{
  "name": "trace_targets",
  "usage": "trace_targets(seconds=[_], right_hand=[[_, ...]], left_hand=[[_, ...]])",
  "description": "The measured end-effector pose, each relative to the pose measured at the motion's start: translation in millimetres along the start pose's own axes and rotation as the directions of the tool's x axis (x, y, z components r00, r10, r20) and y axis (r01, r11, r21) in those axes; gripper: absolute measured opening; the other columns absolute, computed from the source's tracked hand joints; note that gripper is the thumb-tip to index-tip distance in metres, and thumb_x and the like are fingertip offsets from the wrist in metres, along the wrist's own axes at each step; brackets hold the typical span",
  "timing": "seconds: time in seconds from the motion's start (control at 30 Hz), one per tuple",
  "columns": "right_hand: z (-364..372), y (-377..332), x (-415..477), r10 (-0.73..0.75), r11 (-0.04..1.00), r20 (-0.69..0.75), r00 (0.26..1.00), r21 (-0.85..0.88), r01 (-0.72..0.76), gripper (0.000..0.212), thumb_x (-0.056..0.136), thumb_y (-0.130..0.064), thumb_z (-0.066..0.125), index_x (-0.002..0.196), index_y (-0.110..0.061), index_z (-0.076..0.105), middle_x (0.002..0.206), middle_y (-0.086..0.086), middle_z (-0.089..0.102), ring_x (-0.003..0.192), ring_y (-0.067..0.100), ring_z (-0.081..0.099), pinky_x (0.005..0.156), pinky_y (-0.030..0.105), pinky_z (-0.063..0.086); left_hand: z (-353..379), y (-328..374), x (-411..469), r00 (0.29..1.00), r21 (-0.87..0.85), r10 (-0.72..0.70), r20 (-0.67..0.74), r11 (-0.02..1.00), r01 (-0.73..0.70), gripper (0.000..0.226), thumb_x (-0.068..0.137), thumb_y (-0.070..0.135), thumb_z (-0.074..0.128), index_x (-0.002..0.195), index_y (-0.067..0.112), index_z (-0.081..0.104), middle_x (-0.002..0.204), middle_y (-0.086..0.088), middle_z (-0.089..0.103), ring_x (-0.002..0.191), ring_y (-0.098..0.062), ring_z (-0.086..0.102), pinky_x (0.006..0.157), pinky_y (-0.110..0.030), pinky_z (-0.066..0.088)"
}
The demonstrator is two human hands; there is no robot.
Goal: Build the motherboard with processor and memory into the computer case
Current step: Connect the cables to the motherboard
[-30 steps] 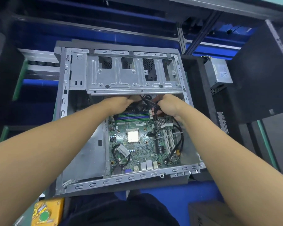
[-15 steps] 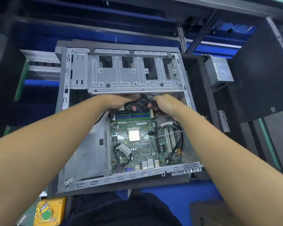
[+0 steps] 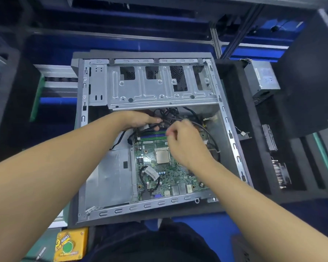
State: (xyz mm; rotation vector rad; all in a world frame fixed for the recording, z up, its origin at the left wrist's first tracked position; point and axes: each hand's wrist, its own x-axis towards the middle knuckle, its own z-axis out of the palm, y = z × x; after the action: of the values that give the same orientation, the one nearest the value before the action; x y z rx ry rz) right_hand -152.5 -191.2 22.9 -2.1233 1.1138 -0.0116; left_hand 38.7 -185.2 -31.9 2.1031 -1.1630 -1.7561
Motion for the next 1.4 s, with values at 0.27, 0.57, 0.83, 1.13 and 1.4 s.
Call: trace_targets(seconds=[0.27, 0.57, 0.83, 1.13, 1.4], right_hand=[[41, -25, 40, 0.207, 0.37, 0.597, 0.775, 0.685, -0.627, 0.047, 0.099, -0.027, 0.064, 0.138, -0.007, 0.049, 0.116, 0.022, 0.063, 0.106, 0.033, 0.065, 0.088, 0.037, 0.056], [49, -15, 41, 0.277, 0.409, 0.516, 0.811, 0.7, -0.585, 0.03, 0.096, 0.004, 0.04, 0.125, -0.001, 0.048, 0.088, 0.01, 0.068, 0.067, 0.017, 0.057, 0.065, 0.03, 0.049], [46, -14, 33, 0.107, 0.36, 0.623, 0.775, 0.702, -0.614, 0.014, 0.102, -0.003, 0.048, 0.095, -0.008, 0.059, 0.091, 0.011, 0.074, 0.084, 0.024, 0.069, 0.083, 0.033, 0.055], [14, 8, 14, 0.002, 0.114, 0.663, 0.749, 0.744, -0.659, 0.017, 0.094, 0.011, 0.044, 0.091, 0.002, 0.058, 0.082, 0.014, 0.069, 0.059, 0.013, 0.061, 0.053, 0.022, 0.054], [8, 5, 10, -0.065, 0.093, 0.66, 0.748, 0.751, -0.654, 0.02, 0.1, 0.007, 0.039, 0.089, -0.007, 0.048, 0.072, 0.006, 0.062, 0.058, 0.01, 0.054, 0.051, 0.02, 0.05]], left_hand=[[-2, 5, -9, 0.997, 0.035, -0.074, 0.021, 0.997, 0.074, 0.057, 0.103, 0.049, 0.031, 0.137, 0.007, 0.049, 0.144, -0.01, 0.047, 0.129, -0.022, 0.044, 0.098, -0.026, 0.028], [1, 0, -10, 0.999, -0.11, -0.02, -0.034, 0.994, 0.016, 0.044, 0.103, 0.04, 0.039, 0.128, 0.009, 0.057, 0.138, -0.005, 0.054, 0.126, -0.02, 0.048, 0.11, -0.031, 0.029], [4, 1, -13, 0.999, -0.217, -0.031, 0.016, 0.976, 0.034, 0.039, 0.104, 0.039, 0.035, 0.116, 0.014, 0.063, 0.112, 0.002, 0.068, 0.104, -0.016, 0.057, 0.096, -0.025, 0.04], [6, 3, -15, 0.996, -0.174, -0.015, -0.087, 0.985, -0.001, 0.036, 0.104, 0.037, 0.039, 0.114, 0.013, 0.063, 0.112, 0.0, 0.064, 0.108, -0.018, 0.052, 0.089, -0.027, 0.036], [5, 0, -20, 0.965, -0.051, -0.04, -0.26, 0.998, 0.028, 0.045, 0.099, 0.042, 0.048, 0.129, 0.01, 0.061, 0.14, -0.007, 0.051, 0.12, -0.021, 0.049, 0.101, -0.029, 0.034]])
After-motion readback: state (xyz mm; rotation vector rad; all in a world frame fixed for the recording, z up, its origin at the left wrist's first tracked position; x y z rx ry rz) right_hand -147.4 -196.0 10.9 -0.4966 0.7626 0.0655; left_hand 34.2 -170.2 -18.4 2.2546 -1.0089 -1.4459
